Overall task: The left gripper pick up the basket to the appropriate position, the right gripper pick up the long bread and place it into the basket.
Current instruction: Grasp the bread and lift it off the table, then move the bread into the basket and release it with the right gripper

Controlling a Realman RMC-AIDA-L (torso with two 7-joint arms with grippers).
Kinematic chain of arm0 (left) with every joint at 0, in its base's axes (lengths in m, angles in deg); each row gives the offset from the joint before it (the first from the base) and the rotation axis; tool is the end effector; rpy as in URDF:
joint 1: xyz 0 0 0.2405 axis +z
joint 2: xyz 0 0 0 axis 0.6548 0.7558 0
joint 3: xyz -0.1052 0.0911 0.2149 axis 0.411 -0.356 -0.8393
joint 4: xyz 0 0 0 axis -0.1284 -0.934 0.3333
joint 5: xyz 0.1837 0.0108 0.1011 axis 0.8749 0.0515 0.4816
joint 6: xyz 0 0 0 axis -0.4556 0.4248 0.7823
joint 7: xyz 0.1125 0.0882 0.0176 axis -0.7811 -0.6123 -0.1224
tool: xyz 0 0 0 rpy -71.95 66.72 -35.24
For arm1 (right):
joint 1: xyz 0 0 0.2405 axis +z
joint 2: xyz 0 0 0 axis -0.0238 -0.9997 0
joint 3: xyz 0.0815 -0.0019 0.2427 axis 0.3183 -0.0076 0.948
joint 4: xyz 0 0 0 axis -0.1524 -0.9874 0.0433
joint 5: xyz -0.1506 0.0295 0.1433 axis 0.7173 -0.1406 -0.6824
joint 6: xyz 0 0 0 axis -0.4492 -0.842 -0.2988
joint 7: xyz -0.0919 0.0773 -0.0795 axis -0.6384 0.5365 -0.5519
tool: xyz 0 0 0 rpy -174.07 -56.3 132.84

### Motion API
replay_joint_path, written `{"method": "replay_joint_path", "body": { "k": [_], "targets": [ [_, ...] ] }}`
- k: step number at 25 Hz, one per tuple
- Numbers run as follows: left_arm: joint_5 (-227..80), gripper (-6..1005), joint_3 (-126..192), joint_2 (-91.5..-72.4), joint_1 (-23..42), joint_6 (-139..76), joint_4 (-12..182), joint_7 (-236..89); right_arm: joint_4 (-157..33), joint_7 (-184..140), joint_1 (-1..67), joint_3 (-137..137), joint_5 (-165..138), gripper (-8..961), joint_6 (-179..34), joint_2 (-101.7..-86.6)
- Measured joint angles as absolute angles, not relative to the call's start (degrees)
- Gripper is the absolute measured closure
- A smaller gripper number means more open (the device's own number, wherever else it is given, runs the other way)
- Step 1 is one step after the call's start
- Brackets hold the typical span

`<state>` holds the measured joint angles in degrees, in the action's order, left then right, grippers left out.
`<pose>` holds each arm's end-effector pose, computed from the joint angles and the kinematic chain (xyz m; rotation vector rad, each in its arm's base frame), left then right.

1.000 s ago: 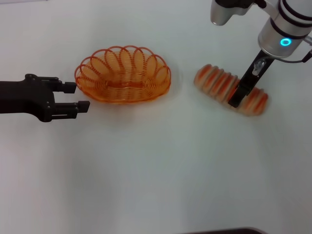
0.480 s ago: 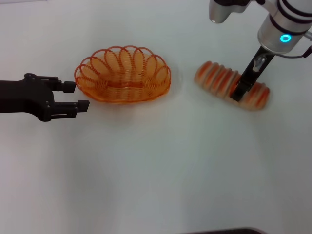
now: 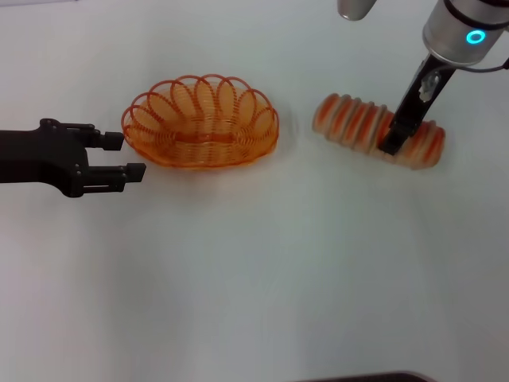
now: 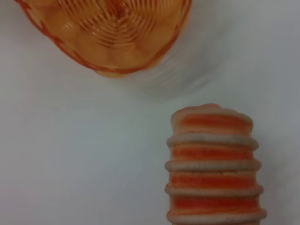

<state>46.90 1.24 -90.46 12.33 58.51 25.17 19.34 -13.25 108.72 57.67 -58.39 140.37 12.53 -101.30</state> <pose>-0.2585 0.3188 0.0311 -2.7957 -0.6935 -0.3242 0.1713 0.3980 -0.0024 -2.6272 0.7481 -0.9471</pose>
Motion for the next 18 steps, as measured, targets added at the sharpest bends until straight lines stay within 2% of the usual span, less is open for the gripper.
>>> {"method": "replay_joint_path", "body": {
  "k": [18],
  "targets": [
    [47.0,357,1.2,-90.47,11.4,58.5,25.4,19.9,-10.2,99.5,62.8,-58.7,140.5,526,9.0,-102.20]
  ]
}}
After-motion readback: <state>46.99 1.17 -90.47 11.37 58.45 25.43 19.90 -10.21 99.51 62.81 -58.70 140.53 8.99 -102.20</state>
